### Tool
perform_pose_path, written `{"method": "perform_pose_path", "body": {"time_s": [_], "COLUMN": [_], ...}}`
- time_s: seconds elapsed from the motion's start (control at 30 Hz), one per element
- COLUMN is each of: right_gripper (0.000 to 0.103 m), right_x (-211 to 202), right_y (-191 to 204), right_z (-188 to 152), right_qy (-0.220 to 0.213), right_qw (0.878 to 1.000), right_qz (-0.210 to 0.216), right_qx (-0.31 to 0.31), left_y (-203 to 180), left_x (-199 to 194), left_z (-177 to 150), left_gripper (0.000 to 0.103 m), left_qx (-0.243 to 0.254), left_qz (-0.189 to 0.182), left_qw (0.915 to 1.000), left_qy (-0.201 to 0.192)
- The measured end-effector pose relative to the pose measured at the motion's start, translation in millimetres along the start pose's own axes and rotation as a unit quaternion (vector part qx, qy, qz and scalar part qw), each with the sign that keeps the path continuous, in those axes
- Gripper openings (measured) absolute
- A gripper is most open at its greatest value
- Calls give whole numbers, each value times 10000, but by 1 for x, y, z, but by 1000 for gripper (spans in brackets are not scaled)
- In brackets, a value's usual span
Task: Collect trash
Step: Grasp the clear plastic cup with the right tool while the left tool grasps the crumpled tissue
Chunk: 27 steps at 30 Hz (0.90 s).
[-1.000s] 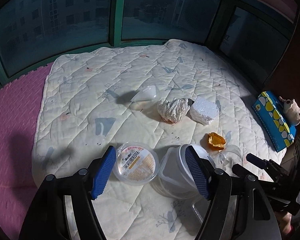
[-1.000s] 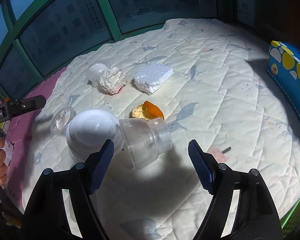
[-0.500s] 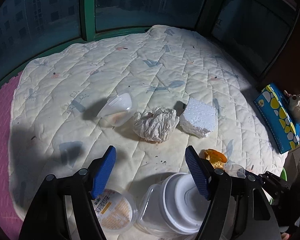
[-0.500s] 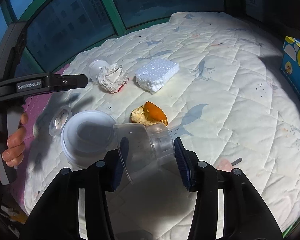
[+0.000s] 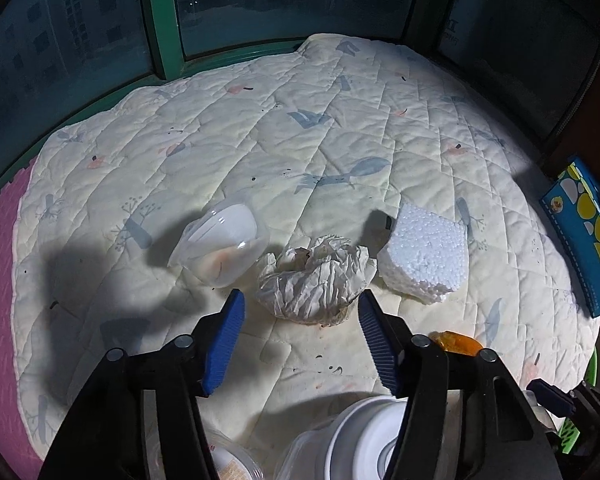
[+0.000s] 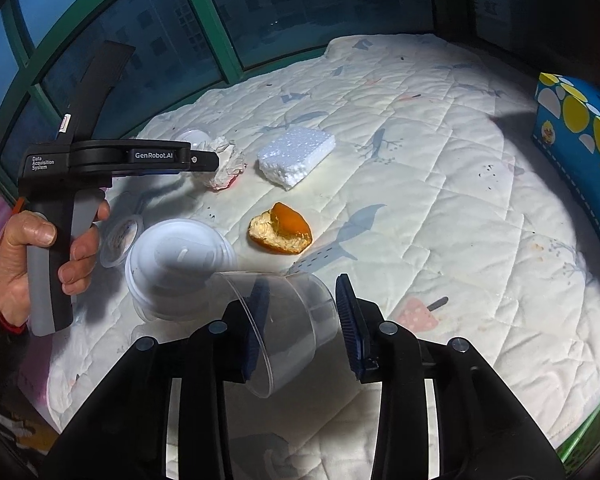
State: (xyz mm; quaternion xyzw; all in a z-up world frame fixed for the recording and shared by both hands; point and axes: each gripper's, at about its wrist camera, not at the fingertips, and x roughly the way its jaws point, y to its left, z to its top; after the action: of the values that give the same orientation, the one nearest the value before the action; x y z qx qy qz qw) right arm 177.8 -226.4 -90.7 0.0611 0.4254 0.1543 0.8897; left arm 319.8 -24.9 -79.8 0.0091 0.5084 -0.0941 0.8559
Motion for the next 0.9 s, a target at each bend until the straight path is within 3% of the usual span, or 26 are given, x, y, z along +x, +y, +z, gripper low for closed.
{"method": "perform_pose_path", "body": {"time_s": [0.13,0.2,0.57,0.9], "right_gripper": [32,30,27,26], "right_x": [-5,-8,-30,-82], "right_y": [-2,-3,-6,-30], "right_z": [-3,-6,-19,-44], "right_qy": [-51,-87,-257,-601], "right_qw": [10000,9999,9989,9948], "right_qz": [13,7,-64,-349], "right_qx": [65,106,382,747], "left_y": [2,3,-8,-66], "left_x": [2,-1,-48,-109], "left_z": [-2,-3,-18,-50], "left_gripper": [40,30,27,27], "left_qx": [-92,-93,-82,448], "left_qz": [-84,-115,-316,-885], "left_qw": [9999,9999,9988,9928], "left_qy": [-3,-51,-377,-666]}}
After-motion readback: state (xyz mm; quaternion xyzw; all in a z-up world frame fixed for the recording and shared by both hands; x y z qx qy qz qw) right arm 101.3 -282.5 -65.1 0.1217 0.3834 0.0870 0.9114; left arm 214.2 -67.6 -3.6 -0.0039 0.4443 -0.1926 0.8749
